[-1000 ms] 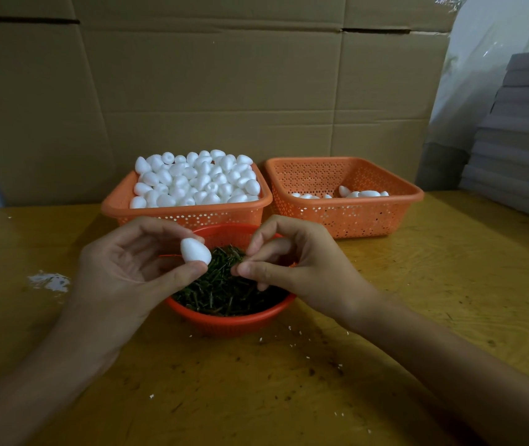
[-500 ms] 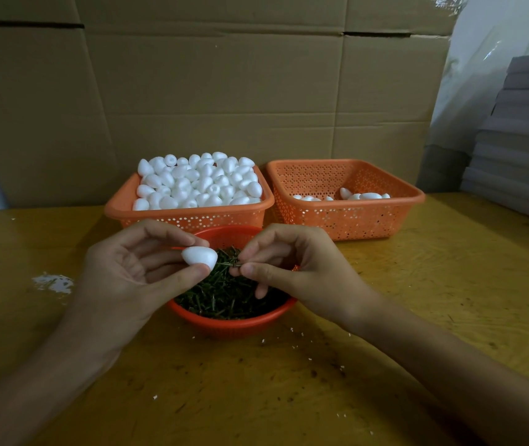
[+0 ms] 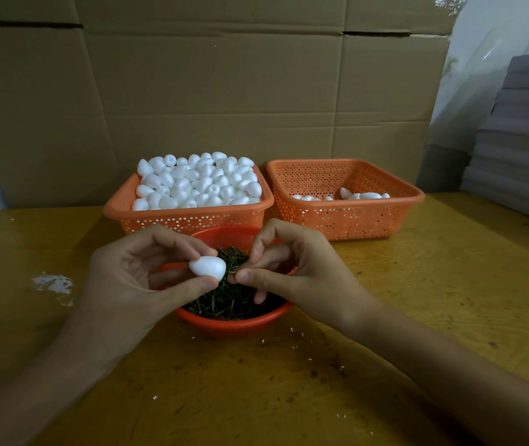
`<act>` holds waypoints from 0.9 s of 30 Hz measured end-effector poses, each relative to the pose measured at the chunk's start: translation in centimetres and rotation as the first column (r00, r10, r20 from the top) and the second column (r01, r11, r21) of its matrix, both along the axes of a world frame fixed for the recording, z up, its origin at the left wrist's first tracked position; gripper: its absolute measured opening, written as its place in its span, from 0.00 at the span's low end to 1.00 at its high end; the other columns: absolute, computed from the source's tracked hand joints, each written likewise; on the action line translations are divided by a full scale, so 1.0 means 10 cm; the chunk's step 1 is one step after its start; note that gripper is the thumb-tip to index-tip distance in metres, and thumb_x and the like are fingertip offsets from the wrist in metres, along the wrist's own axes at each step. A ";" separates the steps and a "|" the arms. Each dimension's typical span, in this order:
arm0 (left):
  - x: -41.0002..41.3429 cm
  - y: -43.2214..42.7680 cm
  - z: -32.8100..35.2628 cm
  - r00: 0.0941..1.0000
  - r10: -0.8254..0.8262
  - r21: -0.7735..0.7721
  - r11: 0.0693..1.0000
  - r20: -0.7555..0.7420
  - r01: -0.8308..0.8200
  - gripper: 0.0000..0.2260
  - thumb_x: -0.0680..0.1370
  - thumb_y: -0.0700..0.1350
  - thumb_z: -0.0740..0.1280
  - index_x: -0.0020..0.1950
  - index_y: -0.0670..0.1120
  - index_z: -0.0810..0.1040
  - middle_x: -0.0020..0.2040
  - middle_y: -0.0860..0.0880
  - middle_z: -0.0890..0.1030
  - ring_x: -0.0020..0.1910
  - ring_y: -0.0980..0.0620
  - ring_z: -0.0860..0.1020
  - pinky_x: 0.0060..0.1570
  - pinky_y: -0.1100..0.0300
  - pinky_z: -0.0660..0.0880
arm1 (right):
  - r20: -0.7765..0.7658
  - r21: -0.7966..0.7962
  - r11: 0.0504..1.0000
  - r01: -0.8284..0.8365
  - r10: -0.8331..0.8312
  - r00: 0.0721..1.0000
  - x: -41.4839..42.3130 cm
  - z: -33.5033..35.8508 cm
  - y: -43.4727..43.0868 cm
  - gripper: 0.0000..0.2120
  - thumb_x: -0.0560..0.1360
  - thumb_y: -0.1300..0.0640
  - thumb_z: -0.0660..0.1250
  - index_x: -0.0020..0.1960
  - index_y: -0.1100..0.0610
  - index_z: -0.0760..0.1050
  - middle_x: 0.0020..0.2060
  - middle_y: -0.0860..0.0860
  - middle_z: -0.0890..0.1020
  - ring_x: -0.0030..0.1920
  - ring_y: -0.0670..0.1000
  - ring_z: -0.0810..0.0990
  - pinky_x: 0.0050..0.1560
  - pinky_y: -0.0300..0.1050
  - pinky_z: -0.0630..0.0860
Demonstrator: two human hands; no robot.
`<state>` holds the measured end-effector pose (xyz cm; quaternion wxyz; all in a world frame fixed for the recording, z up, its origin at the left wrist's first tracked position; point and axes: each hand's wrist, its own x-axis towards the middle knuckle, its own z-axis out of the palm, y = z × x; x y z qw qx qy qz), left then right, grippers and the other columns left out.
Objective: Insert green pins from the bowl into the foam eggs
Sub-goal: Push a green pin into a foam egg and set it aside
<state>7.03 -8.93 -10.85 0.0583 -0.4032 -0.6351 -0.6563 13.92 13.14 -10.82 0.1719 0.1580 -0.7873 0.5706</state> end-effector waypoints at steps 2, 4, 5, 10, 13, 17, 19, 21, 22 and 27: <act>0.01 0.00 0.00 1.000 0.013 -0.020 1.000 -0.017 -0.013 0.16 0.65 0.44 0.85 0.45 0.46 0.81 0.51 0.44 0.87 0.53 0.45 0.87 0.49 0.59 0.84 | -0.001 0.009 1.000 0.001 -0.001 1.000 0.01 0.00 0.00 0.11 0.75 0.62 0.77 0.48 0.57 0.75 0.42 0.53 0.88 0.35 0.54 0.86 0.42 0.49 0.84; 0.01 0.00 -0.01 0.999 0.016 -0.027 0.999 -0.029 -0.017 0.15 0.65 0.45 0.84 0.44 0.46 0.81 0.51 0.44 0.88 0.53 0.46 0.87 0.50 0.58 0.84 | -0.005 0.020 1.000 0.006 -0.006 1.000 0.01 0.00 0.00 0.11 0.75 0.62 0.77 0.48 0.59 0.75 0.41 0.53 0.88 0.35 0.55 0.86 0.42 0.50 0.84; 0.01 0.00 -0.01 0.999 0.020 -0.026 0.999 -0.034 -0.021 0.15 0.66 0.43 0.85 0.44 0.46 0.81 0.50 0.44 0.88 0.52 0.46 0.87 0.50 0.57 0.84 | -0.006 0.026 1.000 0.008 -0.008 1.000 0.02 0.00 -0.01 0.11 0.75 0.62 0.77 0.48 0.59 0.75 0.41 0.54 0.88 0.36 0.56 0.87 0.42 0.53 0.84; -0.01 0.00 -0.03 0.998 0.023 -0.034 0.999 -0.060 -0.025 0.17 0.62 0.36 0.84 0.43 0.46 0.81 0.50 0.44 0.88 0.51 0.45 0.88 0.49 0.59 0.84 | -0.020 0.046 0.999 0.007 -0.006 1.000 0.02 -0.01 -0.02 0.10 0.74 0.63 0.77 0.47 0.59 0.75 0.41 0.54 0.88 0.37 0.54 0.87 0.41 0.48 0.84; 0.00 0.01 -0.03 0.998 0.030 -0.030 0.999 -0.053 -0.031 0.18 0.62 0.42 0.87 0.43 0.47 0.81 0.50 0.44 0.88 0.51 0.46 0.88 0.49 0.58 0.85 | -0.030 0.053 0.999 0.006 -0.005 1.000 0.02 -0.02 -0.03 0.11 0.74 0.63 0.78 0.46 0.58 0.75 0.39 0.54 0.87 0.37 0.49 0.86 0.40 0.41 0.81; -0.01 0.01 -0.05 0.996 0.041 -0.047 0.998 -0.083 -0.045 0.16 0.64 0.38 0.85 0.43 0.47 0.81 0.50 0.45 0.88 0.51 0.46 0.88 0.49 0.55 0.85 | -0.038 0.062 0.998 0.004 -0.002 0.999 0.02 -0.03 -0.04 0.11 0.74 0.63 0.78 0.46 0.58 0.75 0.39 0.53 0.87 0.37 0.46 0.86 0.40 0.38 0.80; -0.01 0.01 -0.05 0.996 0.034 -0.050 0.998 -0.087 -0.039 0.17 0.64 0.40 0.87 0.44 0.47 0.81 0.51 0.46 0.88 0.51 0.46 0.88 0.48 0.57 0.85 | -0.034 0.076 0.997 0.009 -0.007 0.999 0.03 -0.03 -0.03 0.11 0.74 0.63 0.78 0.46 0.57 0.76 0.39 0.52 0.87 0.38 0.46 0.86 0.41 0.38 0.80; 0.01 0.01 -0.04 0.997 0.010 -0.048 0.999 -0.074 -0.013 0.16 0.64 0.46 0.84 0.46 0.49 0.82 0.51 0.46 0.88 0.52 0.46 0.88 0.48 0.58 0.84 | -0.030 0.105 0.994 0.017 -0.014 0.999 0.03 -0.03 -0.03 0.11 0.74 0.62 0.78 0.47 0.58 0.76 0.39 0.51 0.87 0.38 0.46 0.86 0.42 0.40 0.81; 0.01 0.01 -0.03 0.997 0.005 -0.050 0.999 -0.073 -0.009 0.16 0.64 0.47 0.83 0.47 0.50 0.83 0.52 0.47 0.88 0.52 0.47 0.88 0.48 0.57 0.84 | -0.031 0.125 0.992 0.021 -0.017 0.999 0.03 -0.03 -0.03 0.11 0.74 0.62 0.78 0.47 0.58 0.76 0.40 0.51 0.87 0.39 0.47 0.87 0.43 0.41 0.82; 0.05 0.01 -0.03 0.995 0.009 -0.064 0.998 -0.099 -0.016 0.21 0.66 0.48 0.82 0.57 0.51 0.82 0.54 0.48 0.88 0.54 0.48 0.87 0.47 0.57 0.85 | -0.062 0.255 0.965 0.053 -0.038 0.997 0.05 0.00 -0.04 0.12 0.74 0.60 0.78 0.49 0.56 0.75 0.41 0.47 0.88 0.42 0.44 0.87 0.48 0.53 0.84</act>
